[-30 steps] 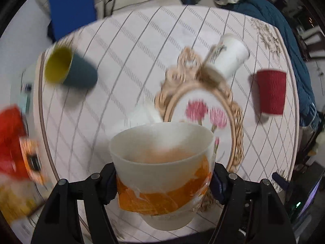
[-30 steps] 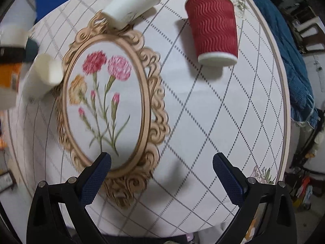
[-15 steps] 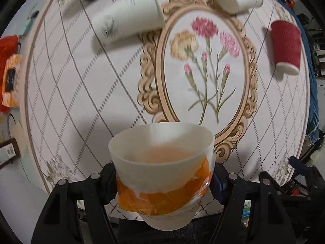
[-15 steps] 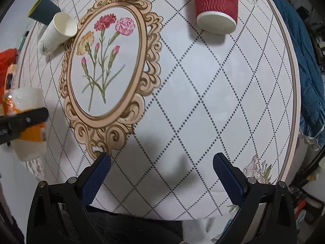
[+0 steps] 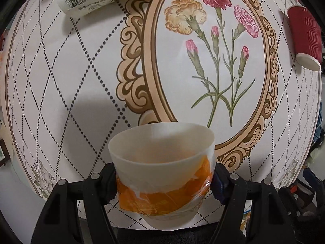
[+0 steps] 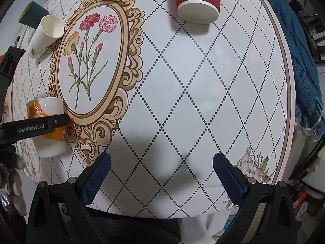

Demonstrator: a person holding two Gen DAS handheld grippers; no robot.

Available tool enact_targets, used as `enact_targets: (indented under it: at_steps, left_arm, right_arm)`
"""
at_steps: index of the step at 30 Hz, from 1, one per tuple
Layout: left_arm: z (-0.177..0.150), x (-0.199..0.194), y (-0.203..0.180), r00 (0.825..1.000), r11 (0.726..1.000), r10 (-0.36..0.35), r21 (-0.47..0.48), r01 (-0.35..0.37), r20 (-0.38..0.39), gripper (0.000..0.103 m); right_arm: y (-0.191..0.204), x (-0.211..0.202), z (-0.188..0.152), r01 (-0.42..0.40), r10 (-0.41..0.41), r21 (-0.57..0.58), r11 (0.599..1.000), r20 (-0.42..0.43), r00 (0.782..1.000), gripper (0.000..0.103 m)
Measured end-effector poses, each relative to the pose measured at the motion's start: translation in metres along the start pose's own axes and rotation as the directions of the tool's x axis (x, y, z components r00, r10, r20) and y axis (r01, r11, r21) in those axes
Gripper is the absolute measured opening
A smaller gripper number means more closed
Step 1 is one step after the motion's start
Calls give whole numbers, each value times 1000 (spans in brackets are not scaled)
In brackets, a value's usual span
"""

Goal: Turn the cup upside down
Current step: 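Carry the orange-banded cup with the left gripper and lower it upright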

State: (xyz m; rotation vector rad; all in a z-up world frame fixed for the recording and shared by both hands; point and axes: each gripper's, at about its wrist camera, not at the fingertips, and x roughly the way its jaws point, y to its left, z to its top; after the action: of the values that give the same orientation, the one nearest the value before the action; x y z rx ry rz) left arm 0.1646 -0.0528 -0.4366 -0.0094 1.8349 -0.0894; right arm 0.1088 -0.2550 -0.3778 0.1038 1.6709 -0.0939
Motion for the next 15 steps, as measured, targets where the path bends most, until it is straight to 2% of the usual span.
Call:
enact_targets:
  at_steps: [8,10,15]
  left_arm:
    - [16,-2,-13,1000,1000,3,22,-3,-17,74]
    - [18,-1,-14,1000,1000,7,25,-6,-16,83]
    - [16,1,-8,1000,1000,6,23,-6,1,85]
  right_arm:
    - [-1,-7,5,-2,1,40,999,15,1000,102]
    - [-1,-10,6,-3,2,47,999,19,1000,102]
    - [-1,-13,12,0,-1,56,998,26,1000,102]
